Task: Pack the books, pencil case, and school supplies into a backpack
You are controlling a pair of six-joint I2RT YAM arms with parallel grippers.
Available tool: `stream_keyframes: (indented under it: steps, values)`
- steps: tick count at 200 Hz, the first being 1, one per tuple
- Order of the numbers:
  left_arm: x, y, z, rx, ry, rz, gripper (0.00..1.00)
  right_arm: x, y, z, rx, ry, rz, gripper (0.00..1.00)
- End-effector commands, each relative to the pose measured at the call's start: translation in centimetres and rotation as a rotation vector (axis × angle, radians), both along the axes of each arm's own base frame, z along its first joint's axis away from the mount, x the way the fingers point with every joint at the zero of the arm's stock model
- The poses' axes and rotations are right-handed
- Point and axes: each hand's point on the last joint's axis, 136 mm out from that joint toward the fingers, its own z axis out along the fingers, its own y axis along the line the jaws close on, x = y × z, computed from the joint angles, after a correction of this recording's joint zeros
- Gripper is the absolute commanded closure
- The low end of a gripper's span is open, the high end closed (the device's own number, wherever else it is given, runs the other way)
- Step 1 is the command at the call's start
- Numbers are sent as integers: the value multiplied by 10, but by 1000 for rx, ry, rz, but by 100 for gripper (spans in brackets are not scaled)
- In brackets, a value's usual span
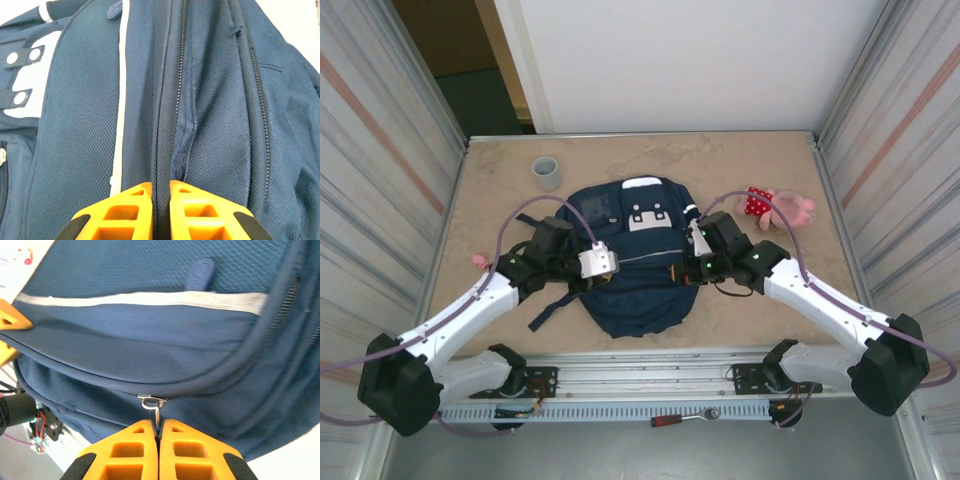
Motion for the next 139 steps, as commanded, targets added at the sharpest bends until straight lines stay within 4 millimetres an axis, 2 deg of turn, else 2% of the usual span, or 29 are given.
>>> stream_keyframes:
  steps: [1,19,44,69,114,139]
  values:
    - [1,24,-10,75,-2,44,87,-13,-13,-13,-57,44,34,100]
    - [3,27,-8,79,-10,61,82,-16,1,-6,-19,24,58,100]
    - [-1,15,11,1,11,39,58,-22,21,7,32,-21,91,100]
    - [-8,-7,28,-13,-24,-9,42,-26,26,11,34,-37,100,100]
    - [-11,-58,36,-7,-60,-90,39,-27,25,13,33,-38,106,100]
    - [-4,-80,28,-18,-37,-102,42,-27,26,16,45,-48,107,100]
